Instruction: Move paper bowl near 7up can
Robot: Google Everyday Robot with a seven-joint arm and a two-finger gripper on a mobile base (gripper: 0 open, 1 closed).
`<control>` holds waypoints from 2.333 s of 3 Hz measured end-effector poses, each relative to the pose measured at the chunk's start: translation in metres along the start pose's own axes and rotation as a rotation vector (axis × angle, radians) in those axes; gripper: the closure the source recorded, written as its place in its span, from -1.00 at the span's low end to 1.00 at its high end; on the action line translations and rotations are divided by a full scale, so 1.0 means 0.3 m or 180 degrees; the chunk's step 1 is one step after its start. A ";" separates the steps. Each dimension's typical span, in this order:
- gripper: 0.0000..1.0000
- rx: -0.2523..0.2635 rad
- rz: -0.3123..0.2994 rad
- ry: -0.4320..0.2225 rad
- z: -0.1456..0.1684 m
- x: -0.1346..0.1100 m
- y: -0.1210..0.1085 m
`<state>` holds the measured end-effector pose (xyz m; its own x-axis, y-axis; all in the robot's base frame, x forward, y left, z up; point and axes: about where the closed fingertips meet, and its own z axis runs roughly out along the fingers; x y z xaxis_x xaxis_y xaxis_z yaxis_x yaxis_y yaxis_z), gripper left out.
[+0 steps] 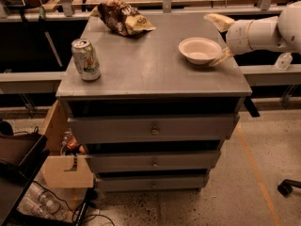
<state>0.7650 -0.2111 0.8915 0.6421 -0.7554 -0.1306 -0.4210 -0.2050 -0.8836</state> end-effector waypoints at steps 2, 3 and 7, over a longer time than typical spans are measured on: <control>0.25 -0.0024 0.0000 -0.0030 0.024 -0.009 0.011; 0.74 -0.0032 0.0001 -0.0047 0.036 -0.015 0.015; 1.00 -0.0222 -0.0241 -0.0303 0.094 -0.073 -0.122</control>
Offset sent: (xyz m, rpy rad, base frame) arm 0.0006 0.0026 -0.0040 -0.0029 0.0051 0.0043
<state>0.7844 -0.1694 0.9140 0.7301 -0.6744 -0.1098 -0.4106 -0.3045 -0.8595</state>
